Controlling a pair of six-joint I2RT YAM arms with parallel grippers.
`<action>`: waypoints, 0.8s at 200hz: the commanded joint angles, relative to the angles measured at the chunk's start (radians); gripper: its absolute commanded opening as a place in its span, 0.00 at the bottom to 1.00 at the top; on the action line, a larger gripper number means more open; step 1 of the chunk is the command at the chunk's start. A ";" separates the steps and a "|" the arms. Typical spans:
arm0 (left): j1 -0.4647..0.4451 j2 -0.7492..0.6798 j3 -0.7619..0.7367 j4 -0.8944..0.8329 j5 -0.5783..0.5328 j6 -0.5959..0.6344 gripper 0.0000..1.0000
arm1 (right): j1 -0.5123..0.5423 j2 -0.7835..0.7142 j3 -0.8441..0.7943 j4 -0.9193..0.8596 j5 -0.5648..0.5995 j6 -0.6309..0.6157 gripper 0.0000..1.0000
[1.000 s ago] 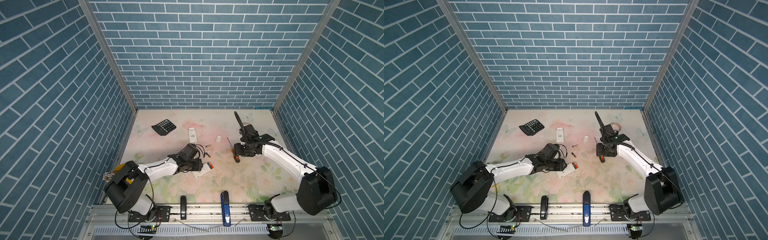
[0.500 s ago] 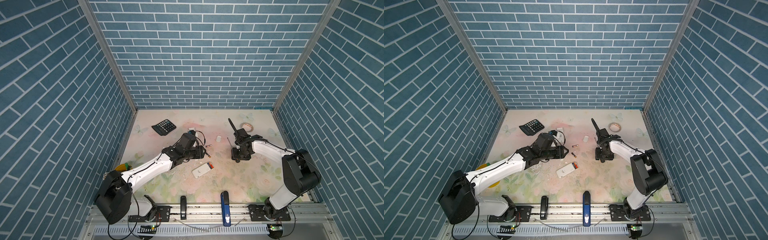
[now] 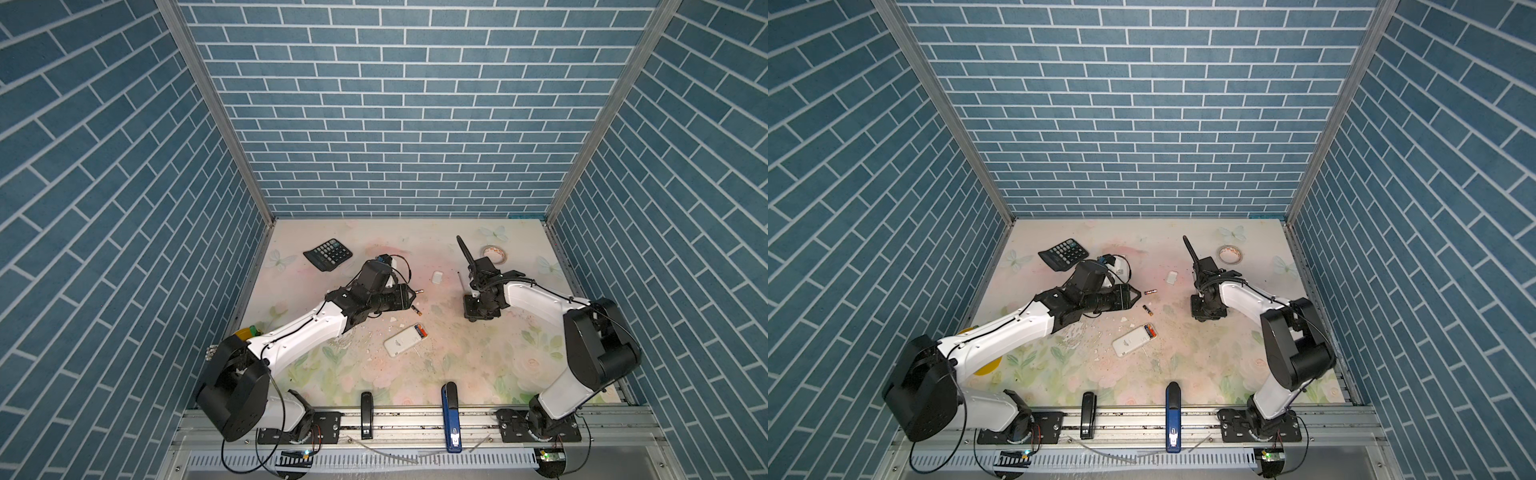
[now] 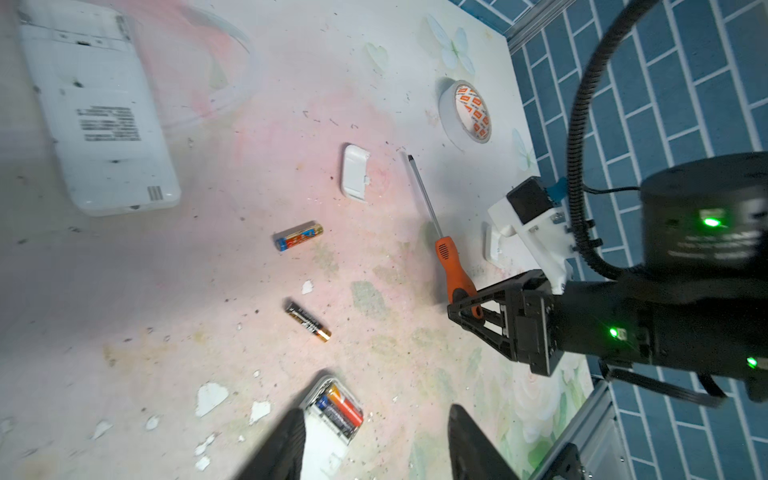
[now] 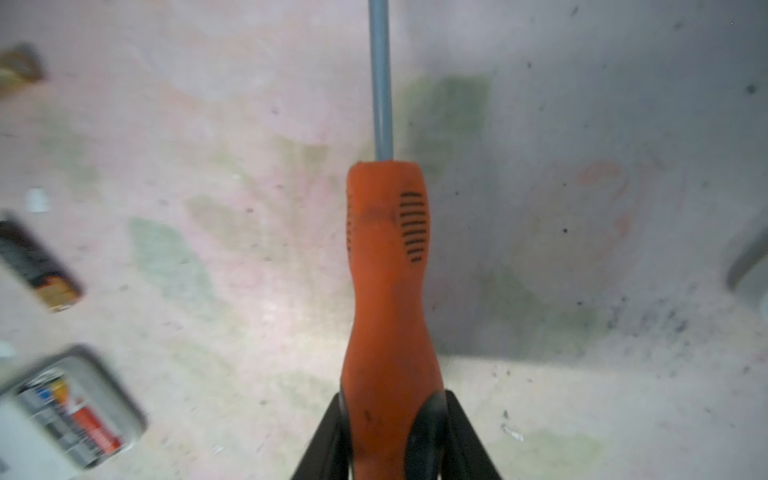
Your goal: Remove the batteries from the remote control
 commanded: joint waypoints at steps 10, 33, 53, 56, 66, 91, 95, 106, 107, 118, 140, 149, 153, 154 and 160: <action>0.003 0.106 0.015 0.273 0.123 -0.115 0.58 | -0.001 -0.160 0.019 -0.041 -0.178 -0.067 0.03; -0.013 0.174 0.022 0.441 0.159 -0.184 0.58 | 0.012 -0.206 0.061 -0.083 -0.252 -0.086 0.01; -0.040 0.218 0.052 0.536 0.168 -0.218 0.58 | 0.040 -0.225 0.093 -0.105 -0.262 -0.108 0.00; -0.043 0.224 0.056 0.549 0.168 -0.222 0.58 | 0.045 -0.226 0.095 -0.105 -0.261 -0.111 0.00; -0.056 0.242 0.069 0.585 0.168 -0.237 0.58 | 0.058 -0.229 0.102 -0.107 -0.260 -0.113 0.00; -0.079 0.280 0.091 0.631 0.166 -0.265 0.57 | 0.084 -0.235 0.118 -0.095 -0.256 -0.106 0.00; -0.081 0.284 0.093 0.635 0.166 -0.267 0.57 | 0.088 -0.237 0.120 -0.093 -0.258 -0.104 0.00; -0.085 0.293 0.097 0.640 0.166 -0.268 0.55 | 0.092 -0.246 0.125 -0.081 -0.266 -0.097 0.00; -0.085 0.294 0.097 0.639 0.166 -0.269 0.55 | 0.093 -0.247 0.125 -0.079 -0.267 -0.096 0.00; -0.088 0.301 0.100 0.633 0.168 -0.267 0.53 | 0.094 -0.258 0.121 -0.066 -0.279 -0.089 0.00; -0.092 0.305 0.096 0.632 0.168 -0.271 0.51 | 0.095 -0.272 0.116 -0.055 -0.280 -0.079 0.00; -0.094 0.303 0.094 0.628 0.166 -0.269 0.50 | 0.096 -0.277 0.114 -0.052 -0.273 -0.075 0.00; -0.095 0.302 0.096 0.623 0.163 -0.267 0.50 | 0.096 -0.279 0.114 -0.051 -0.270 -0.074 0.00; -0.095 0.302 0.096 0.621 0.163 -0.267 0.50 | 0.096 -0.279 0.114 -0.050 -0.269 -0.073 0.00; -0.095 0.299 0.095 0.610 0.159 -0.262 0.51 | 0.096 -0.282 0.113 -0.048 -0.266 -0.070 0.00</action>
